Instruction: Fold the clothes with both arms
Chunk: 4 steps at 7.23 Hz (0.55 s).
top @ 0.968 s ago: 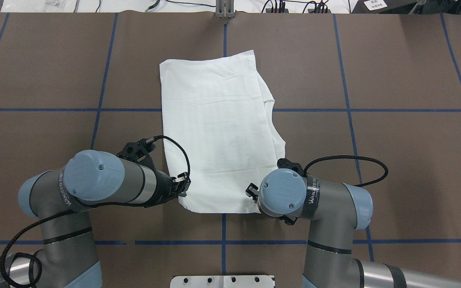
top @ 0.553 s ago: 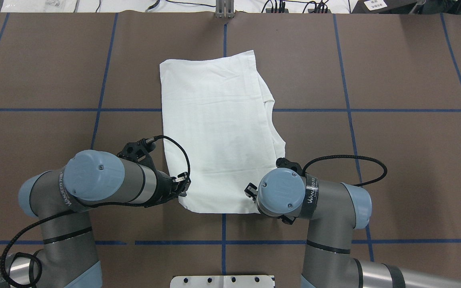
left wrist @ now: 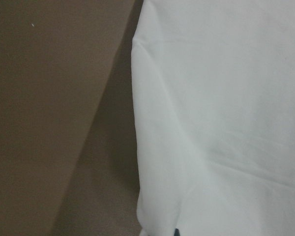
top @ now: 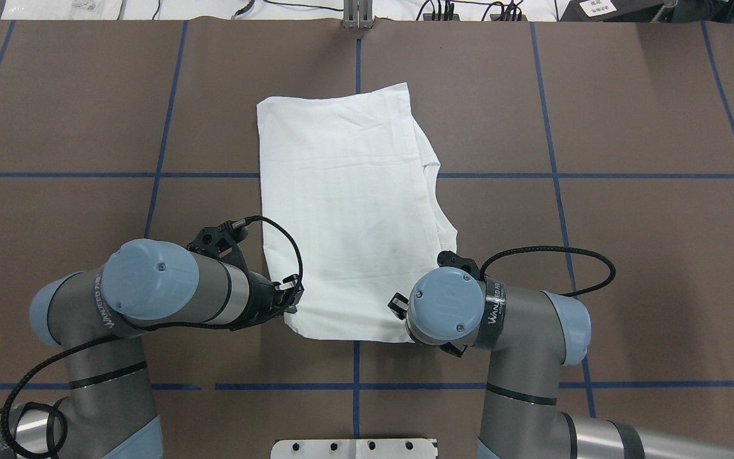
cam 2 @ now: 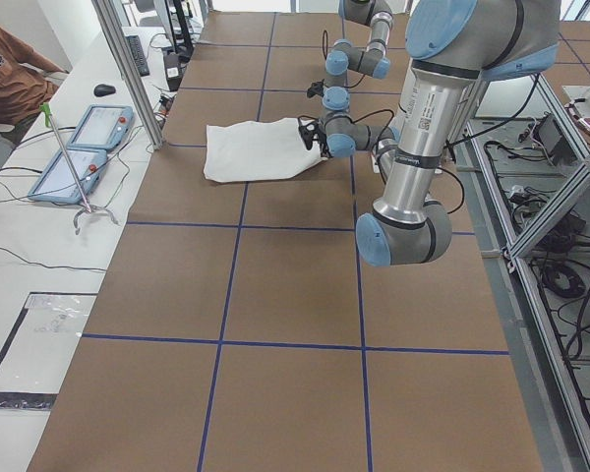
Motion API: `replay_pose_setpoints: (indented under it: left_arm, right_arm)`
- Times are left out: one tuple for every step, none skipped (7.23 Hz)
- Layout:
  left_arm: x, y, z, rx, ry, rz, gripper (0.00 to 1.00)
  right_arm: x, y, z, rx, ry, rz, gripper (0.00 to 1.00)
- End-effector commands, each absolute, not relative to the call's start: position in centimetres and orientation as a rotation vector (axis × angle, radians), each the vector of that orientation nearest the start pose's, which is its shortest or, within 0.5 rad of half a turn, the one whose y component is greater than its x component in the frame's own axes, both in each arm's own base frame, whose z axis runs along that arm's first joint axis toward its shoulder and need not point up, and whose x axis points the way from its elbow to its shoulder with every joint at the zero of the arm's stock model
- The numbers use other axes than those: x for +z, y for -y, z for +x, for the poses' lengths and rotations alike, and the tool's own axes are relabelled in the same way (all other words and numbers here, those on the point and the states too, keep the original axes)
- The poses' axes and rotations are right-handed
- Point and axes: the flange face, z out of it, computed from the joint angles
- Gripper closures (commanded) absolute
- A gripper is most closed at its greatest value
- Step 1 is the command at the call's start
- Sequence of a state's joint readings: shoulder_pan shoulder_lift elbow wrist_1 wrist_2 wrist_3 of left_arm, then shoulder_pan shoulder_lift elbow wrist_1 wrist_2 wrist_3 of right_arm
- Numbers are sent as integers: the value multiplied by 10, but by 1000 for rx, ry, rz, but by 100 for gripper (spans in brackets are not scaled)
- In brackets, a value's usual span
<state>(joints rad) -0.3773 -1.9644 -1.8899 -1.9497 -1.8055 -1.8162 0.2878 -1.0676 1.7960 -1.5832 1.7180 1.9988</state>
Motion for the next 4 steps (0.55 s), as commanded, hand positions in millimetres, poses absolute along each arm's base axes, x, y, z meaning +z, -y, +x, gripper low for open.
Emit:
replay_pose_setpoints:
  left_arm:
    - [255,321,510,-429,-1107,-140,100]
    - [255,321,510,-429,-1107,-140,100]
    - [255,321,510,-429,-1107,-140,100]
    - [253,320,509,-428,-1112,-139,100]
  right_arm:
    - [281,294,-577,629,719,-194,100]
    - [281,294,-577,629,720,-195,100]
    - [279,294,-576,629,723,-195,100]
    - [274,293,-571,628,737,-195,100]
